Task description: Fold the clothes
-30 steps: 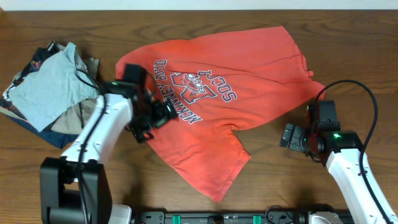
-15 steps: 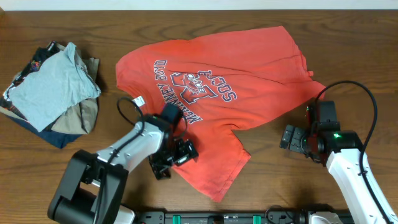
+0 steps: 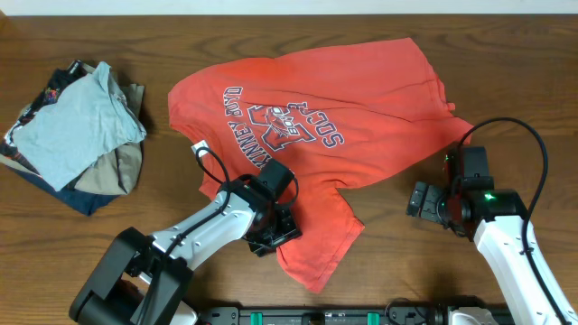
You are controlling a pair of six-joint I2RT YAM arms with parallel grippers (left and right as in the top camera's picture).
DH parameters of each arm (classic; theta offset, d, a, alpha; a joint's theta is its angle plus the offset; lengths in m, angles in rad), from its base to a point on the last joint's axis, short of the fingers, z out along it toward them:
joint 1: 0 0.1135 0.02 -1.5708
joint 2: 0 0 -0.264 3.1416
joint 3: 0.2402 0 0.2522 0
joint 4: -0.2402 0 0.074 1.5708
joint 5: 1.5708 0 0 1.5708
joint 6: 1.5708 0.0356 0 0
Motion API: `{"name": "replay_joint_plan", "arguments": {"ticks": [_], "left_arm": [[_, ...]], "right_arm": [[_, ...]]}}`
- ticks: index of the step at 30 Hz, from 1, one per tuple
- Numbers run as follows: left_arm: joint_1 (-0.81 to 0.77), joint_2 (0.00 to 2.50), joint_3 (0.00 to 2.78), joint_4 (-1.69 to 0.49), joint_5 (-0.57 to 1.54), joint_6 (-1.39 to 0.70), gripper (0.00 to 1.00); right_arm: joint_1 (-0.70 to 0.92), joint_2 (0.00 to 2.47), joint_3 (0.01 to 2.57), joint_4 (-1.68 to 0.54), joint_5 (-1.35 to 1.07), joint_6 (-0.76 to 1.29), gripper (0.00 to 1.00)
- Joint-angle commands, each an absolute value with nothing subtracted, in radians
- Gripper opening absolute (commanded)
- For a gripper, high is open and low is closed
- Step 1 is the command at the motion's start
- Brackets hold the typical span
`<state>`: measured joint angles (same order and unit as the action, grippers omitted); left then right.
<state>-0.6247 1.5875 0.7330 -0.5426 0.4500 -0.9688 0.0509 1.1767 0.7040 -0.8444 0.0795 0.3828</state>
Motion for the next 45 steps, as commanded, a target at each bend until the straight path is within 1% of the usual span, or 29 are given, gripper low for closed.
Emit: {"name": "replay_joint_plan", "arguments": {"ticks": [1, 3, 4, 5, 6, 11, 15, 19, 25, 28, 31, 38, 40, 45], "left_arm": [[-0.617, 1.621, 0.698, -0.542, 0.3, -0.959, 0.39], [-0.603, 1.621, 0.698, -0.548, 0.291, -0.959, 0.23], [-0.593, 1.621, 0.698, -0.555, 0.29, -0.959, 0.19], [-0.583, 1.62, 0.698, -0.562, 0.29, -0.958, 0.09], [-0.57, 1.619, 0.698, -0.57, 0.29, -0.951, 0.06], [-0.46, 1.6, 0.705, -0.634, 0.275, -0.842, 0.06], [-0.31, 1.537, 0.736, -0.709, 0.259, -0.707, 0.06], [-0.136, 1.442, 0.769, -0.771, 0.208, -0.628, 0.06], [0.08, 1.324, 0.773, -0.779, 0.208, -0.621, 0.06], [0.116, 1.311, 0.773, -0.785, 0.208, -0.62, 0.06], [0.119, 1.313, 0.772, -0.789, 0.208, -0.62, 0.06], [0.118, 1.313, 0.771, -0.794, 0.208, -0.62, 0.06], [0.118, 1.313, 0.771, -0.799, 0.208, -0.62, 0.06], [0.118, 1.313, 0.771, -0.8, 0.208, -0.609, 0.06]], "right_arm": [[0.038, 1.167, 0.719, -0.846, 0.086, 0.395, 0.99], [0.038, 1.167, 0.719, -0.846, 0.086, 0.395, 0.99], [0.038, 1.167, 0.719, -0.846, 0.087, 0.395, 0.99], [0.038, 1.167, 0.719, -0.846, 0.087, 0.396, 0.99], [0.038, 1.167, 0.719, -0.846, 0.087, 0.395, 0.99], [0.038, 1.167, 0.719, -0.846, 0.101, 0.395, 0.99], [0.037, 1.17, 0.719, -0.842, 0.101, 0.395, 0.97], [0.03, 1.193, 0.719, -0.813, 0.101, 0.396, 0.95], [-0.004, 1.268, 0.719, -0.748, 0.091, 0.396, 0.95], [-0.009, 1.3, 0.719, -0.714, 0.07, 0.397, 0.95], [-0.015, 1.328, 0.719, -0.685, 0.083, 0.437, 0.93], [-0.064, 1.396, 0.719, -0.542, 0.083, 0.426, 0.88], [-0.075, 1.423, 0.719, -0.494, 0.041, 0.403, 0.85], [-0.08, 1.499, 0.719, -0.385, -0.053, 0.424, 0.81]]}}
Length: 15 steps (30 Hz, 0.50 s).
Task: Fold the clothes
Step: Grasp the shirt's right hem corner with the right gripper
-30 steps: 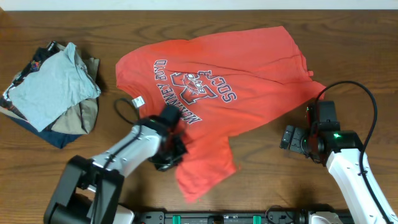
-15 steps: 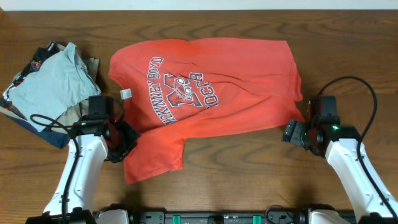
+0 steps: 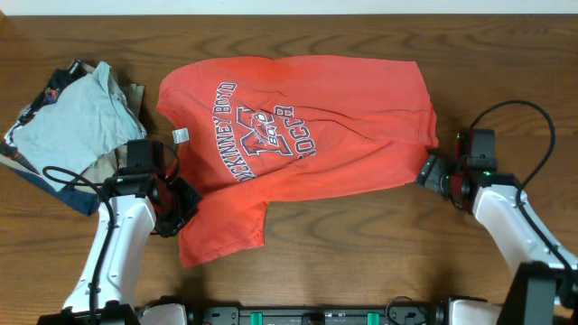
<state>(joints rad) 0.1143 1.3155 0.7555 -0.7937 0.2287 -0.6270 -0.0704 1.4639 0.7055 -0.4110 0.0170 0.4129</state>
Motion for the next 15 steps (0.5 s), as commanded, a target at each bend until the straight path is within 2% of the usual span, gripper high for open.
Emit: {"name": "replay_joint_plan", "arguments": {"ticks": [1, 6, 8, 9, 11, 12, 13, 15], "left_arm": [[0.118, 1.313, 0.771, -0.8, 0.208, -0.609, 0.06], [0.118, 1.313, 0.771, -0.803, 0.208, -0.61, 0.06], [0.118, 1.313, 0.771, -0.804, 0.208, -0.61, 0.06], [0.118, 1.313, 0.771, -0.804, 0.208, -0.61, 0.06], [0.118, 1.313, 0.771, -0.803, 0.208, -0.61, 0.06], [0.118, 1.313, 0.771, -0.803, 0.208, -0.61, 0.06], [0.118, 1.313, 0.771, -0.804, 0.208, -0.61, 0.06], [0.118, 1.313, 0.771, -0.803, 0.208, -0.61, 0.06]], "right_arm": [[-0.08, 1.514, 0.719, -0.363, -0.067, 0.43, 0.8], [-0.08, 1.567, 0.719, -0.293, -0.066, 0.435, 0.77], [-0.08, 1.583, 0.719, -0.273, -0.056, 0.437, 0.73], [-0.08, 1.59, 0.719, -0.263, -0.056, 0.437, 0.66], [-0.08, 1.603, 0.719, -0.236, -0.057, 0.437, 0.36], [-0.08, 1.605, 0.719, -0.233, -0.056, 0.437, 0.28], [-0.08, 1.605, 0.719, -0.226, -0.056, 0.437, 0.14], [-0.083, 1.602, 0.72, -0.207, -0.048, 0.419, 0.01]]}}
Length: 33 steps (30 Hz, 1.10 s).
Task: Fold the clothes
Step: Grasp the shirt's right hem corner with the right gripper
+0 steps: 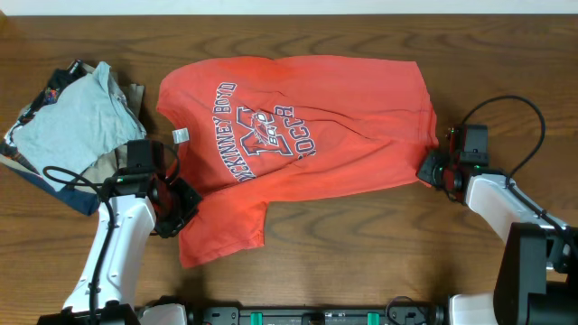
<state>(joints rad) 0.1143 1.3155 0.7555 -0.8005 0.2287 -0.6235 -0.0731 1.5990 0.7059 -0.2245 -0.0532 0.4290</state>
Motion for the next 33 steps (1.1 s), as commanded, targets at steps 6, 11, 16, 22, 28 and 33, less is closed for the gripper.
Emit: {"name": "replay_joint_plan", "arguments": {"ticks": [6, 11, 16, 22, 28, 33], "left_arm": [[0.118, 1.313, 0.771, -0.802, 0.208, -0.61, 0.06], [0.118, 1.313, 0.771, -0.789, 0.208, -0.61, 0.06], [0.118, 1.313, 0.771, -0.788, 0.208, -0.609, 0.06], [0.118, 1.313, 0.771, -0.788, 0.208, -0.609, 0.06], [0.118, 1.313, 0.771, -0.792, 0.208, -0.61, 0.06], [0.118, 1.313, 0.77, -0.796, 0.208, -0.609, 0.06]], "right_arm": [[-0.14, 1.516, 0.834, -0.274, 0.008, 0.317, 0.01], [-0.15, 1.408, 1.051, -0.472, 0.026, 0.111, 0.01], [-0.137, 1.374, 1.094, -0.747, 0.057, 0.048, 0.22], [-0.138, 1.383, 1.001, -0.871, 0.184, 0.158, 0.36], [-0.137, 1.383, 0.893, -0.806, 0.086, 0.224, 0.58], [-0.137, 1.392, 0.786, -0.647, 0.014, 0.258, 0.63]]}}
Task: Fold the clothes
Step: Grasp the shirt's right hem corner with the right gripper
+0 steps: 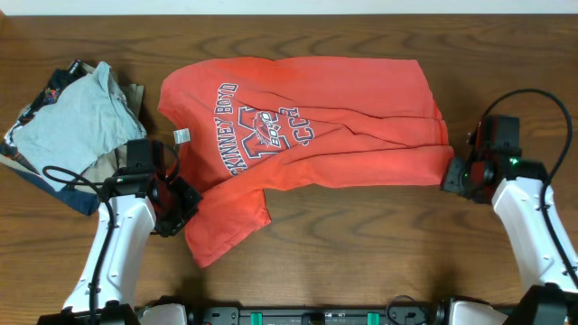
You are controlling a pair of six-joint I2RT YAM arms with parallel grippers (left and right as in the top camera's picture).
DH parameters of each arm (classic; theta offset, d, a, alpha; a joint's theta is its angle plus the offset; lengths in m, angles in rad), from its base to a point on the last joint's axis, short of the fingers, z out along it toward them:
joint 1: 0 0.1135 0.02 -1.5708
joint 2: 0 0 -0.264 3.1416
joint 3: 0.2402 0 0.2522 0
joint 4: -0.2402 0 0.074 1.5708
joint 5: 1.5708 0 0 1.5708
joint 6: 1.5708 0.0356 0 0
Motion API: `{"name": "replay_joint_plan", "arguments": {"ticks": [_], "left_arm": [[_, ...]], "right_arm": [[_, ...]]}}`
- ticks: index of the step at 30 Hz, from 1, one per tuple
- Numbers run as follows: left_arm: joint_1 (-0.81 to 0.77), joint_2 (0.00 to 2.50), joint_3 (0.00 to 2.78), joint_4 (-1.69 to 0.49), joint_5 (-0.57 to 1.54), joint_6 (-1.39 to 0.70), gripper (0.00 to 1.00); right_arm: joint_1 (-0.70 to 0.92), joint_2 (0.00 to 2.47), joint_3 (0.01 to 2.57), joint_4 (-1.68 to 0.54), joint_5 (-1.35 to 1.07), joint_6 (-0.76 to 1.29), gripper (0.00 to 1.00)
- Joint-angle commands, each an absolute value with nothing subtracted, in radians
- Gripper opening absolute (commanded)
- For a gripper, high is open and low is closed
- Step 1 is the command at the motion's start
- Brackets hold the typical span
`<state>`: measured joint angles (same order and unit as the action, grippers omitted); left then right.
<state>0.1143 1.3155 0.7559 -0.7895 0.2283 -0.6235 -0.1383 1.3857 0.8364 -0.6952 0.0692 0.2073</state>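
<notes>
An orange-red T-shirt (352,117) with white lettering lies spread across the middle of the wooden table (361,262), print side up. A white tag (181,135) shows at its left edge. My left gripper (183,206) is shut on the shirt's lower left flap, which hangs toward the front edge. My right gripper (449,173) is shut on the shirt's right end, and the cloth is drawn into a taut band leading to it.
A pile of other clothes (72,126), light blue on top with tan and dark pieces under it, sits at the far left, close to my left arm. Black cables loop off both arms.
My right gripper has moved to the right and slightly toward the front, and the shirt's right end has stretched with it. The lower left flap has shifted a little rightward. My left gripper has held still.
At first the shirt lay skewed, my left gripper on its lower flap near the table's middle and my right gripper apart from it. Then the left gripper had the flap over at the left and the right gripper reached the right end. Now that end is pulled out.
</notes>
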Motion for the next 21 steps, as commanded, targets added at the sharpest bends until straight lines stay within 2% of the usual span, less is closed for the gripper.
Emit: {"name": "replay_joint_plan", "arguments": {"ticks": [1, 8, 19, 21], "left_arm": [[0.118, 1.313, 0.771, -0.796, 0.208, -0.61, 0.06], [0.118, 1.313, 0.77, -0.796, 0.208, -0.61, 0.06], [0.118, 1.313, 0.77, -0.796, 0.208, -0.61, 0.06], [0.118, 1.313, 0.77, -0.796, 0.208, -0.61, 0.06]], "right_arm": [[-0.137, 1.393, 0.765, -0.609, 0.013, 0.268, 0.62], [-0.137, 1.422, 0.625, -0.321, 0.01, 0.273, 0.62], [-0.137, 1.587, 0.585, -0.116, -0.009, 0.273, 0.62], [-0.137, 1.608, 0.585, -0.107, -0.008, 0.273, 0.54]]}}
